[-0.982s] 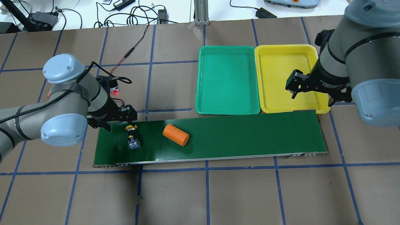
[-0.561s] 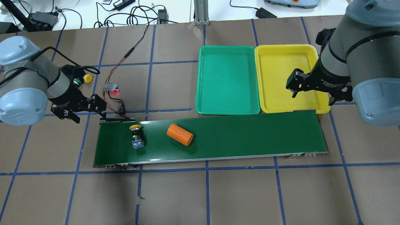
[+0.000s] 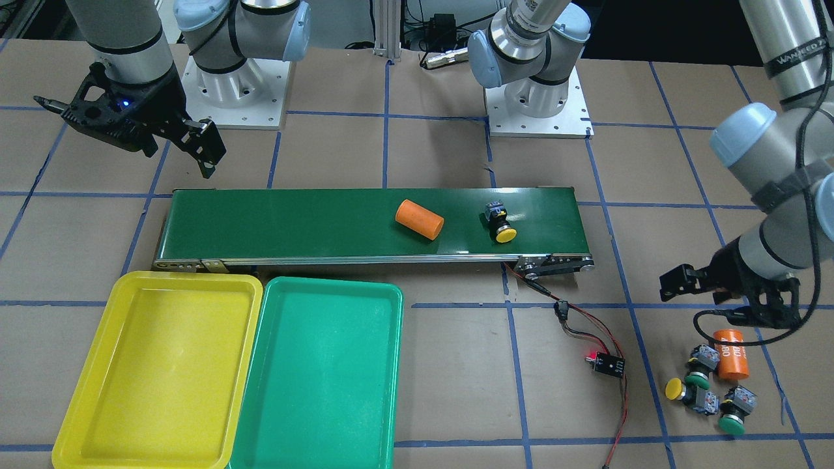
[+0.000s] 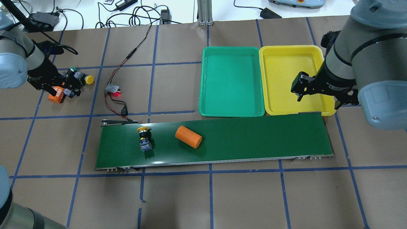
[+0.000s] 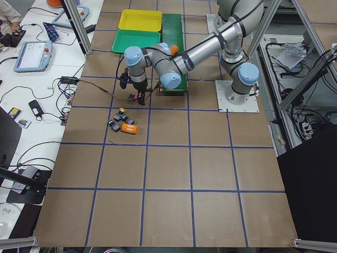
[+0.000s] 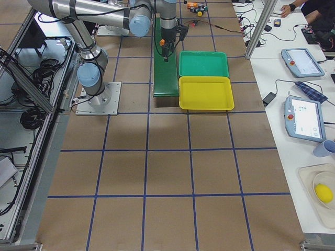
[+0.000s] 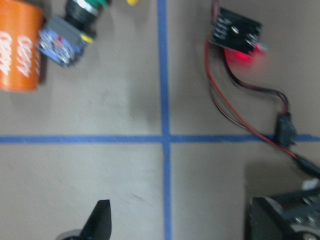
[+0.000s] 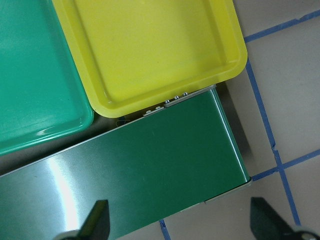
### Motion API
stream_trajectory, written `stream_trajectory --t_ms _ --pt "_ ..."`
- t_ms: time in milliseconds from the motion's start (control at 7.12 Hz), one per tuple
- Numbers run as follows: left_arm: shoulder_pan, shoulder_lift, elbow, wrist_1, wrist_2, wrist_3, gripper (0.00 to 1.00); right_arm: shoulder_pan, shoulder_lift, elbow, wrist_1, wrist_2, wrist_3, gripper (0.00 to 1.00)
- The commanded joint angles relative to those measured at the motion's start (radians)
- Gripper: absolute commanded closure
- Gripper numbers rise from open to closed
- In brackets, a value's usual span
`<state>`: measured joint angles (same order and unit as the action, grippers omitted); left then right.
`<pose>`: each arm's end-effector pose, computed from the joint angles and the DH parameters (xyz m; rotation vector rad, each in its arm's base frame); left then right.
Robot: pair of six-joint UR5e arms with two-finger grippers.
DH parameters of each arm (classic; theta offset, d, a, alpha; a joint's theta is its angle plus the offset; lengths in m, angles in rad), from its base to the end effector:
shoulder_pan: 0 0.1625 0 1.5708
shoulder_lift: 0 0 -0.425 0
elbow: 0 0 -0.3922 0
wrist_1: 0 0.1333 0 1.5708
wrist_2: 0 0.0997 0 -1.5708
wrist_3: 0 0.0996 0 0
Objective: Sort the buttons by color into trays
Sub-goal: 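Grasp another orange capacitor from the pile with the left gripper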
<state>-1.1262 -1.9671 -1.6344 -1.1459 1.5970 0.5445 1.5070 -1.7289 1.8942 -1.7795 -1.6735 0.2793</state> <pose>0.1451 -0.6084 0.2775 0.1572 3.1305 0.0678 0.0958 -0.4308 0.4230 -0.5228 -2.9978 0.0825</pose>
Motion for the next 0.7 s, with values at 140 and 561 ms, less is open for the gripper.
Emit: stream_trajectory --t_ms 140,561 --pt "0.074 -0.191 0.131 0.175 0.023 0.288 0.0 0.001 -0.02 0.019 -0.007 -0.048 -0.002 0.0" --pt "0.117 -0.236 0.162 0.12 0.023 0.472 0.0 -0.001 -0.02 0.019 -0.008 -0.041 -0.002 0.0"
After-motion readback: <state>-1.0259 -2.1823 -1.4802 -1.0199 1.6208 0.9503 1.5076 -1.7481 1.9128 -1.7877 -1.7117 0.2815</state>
